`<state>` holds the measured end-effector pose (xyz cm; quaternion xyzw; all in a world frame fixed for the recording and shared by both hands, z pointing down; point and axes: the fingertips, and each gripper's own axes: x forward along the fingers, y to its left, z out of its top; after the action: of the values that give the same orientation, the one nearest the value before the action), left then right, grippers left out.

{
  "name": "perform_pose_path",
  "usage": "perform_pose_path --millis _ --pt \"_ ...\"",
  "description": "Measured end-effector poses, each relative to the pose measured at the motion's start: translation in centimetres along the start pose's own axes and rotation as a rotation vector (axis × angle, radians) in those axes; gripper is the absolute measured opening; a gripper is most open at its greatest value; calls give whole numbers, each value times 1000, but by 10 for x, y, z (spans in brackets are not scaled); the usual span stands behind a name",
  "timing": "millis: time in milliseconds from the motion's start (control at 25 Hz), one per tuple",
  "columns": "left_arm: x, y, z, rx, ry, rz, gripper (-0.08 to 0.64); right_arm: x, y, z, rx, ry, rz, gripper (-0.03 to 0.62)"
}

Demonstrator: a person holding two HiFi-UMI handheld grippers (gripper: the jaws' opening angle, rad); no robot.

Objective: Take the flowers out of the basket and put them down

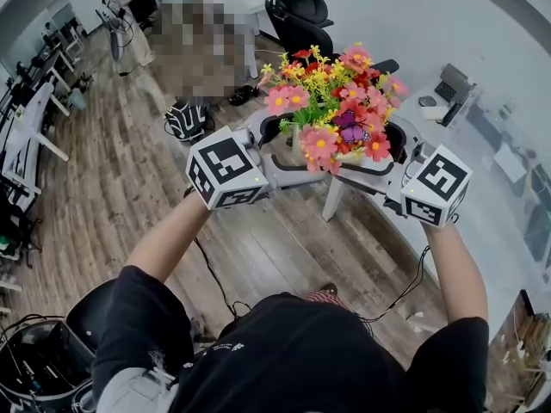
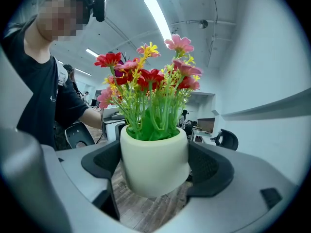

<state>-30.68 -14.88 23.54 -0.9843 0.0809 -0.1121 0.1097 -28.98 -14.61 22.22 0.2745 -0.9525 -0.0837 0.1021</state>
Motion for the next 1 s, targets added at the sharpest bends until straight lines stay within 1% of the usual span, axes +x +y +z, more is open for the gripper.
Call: perform_pose_path --millis 360,1000 --pt "40 9 7 8 -4 -13 434 -25 -32 -10 1 -11 -17 437" --pt "94 2 15 21 -5 -37 434 -69 -59 -28 4 -26 -44 437"
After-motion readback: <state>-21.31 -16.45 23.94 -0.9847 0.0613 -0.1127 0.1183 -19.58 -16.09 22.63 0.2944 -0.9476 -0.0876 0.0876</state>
